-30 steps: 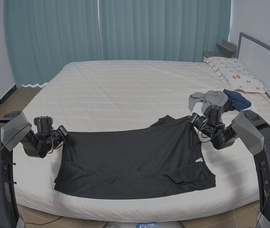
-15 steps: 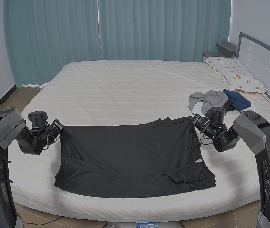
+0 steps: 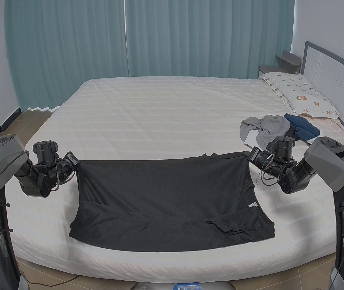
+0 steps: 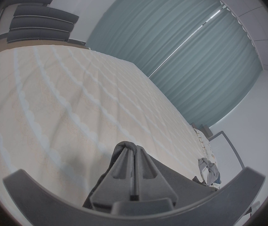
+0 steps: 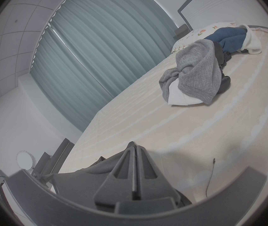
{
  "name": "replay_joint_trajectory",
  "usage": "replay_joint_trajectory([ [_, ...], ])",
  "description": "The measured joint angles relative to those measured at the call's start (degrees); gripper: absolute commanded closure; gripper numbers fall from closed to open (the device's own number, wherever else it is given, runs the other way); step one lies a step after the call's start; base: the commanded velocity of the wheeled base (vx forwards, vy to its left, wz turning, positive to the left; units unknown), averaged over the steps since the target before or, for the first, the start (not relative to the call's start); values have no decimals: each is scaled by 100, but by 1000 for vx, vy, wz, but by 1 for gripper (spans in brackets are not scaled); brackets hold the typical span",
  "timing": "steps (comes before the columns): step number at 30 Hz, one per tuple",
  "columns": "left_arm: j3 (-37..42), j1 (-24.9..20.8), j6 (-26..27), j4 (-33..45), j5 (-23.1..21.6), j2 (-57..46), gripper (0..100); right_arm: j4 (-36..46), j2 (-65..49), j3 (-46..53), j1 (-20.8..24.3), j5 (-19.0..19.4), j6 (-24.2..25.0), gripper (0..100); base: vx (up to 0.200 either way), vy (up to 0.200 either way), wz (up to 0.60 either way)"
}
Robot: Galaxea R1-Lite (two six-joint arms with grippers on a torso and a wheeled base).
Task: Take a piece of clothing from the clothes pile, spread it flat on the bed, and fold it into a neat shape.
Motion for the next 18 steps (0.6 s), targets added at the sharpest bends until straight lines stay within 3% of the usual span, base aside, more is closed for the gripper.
replay_joint_trajectory([
  [6, 99, 79, 158, 33, -30, -121, 100, -7, -304, 507, -96, 332, -37, 100, 0, 0, 0],
  [12, 375, 173, 380, 50, -462, -284, 100, -13, -614, 942, -179, 545, -63, 100, 0, 0, 0],
  [18, 767, 193, 1026, 50, -697, -468, 100, -13, -857, 1548, -204, 851, -290, 100, 0, 0, 0],
])
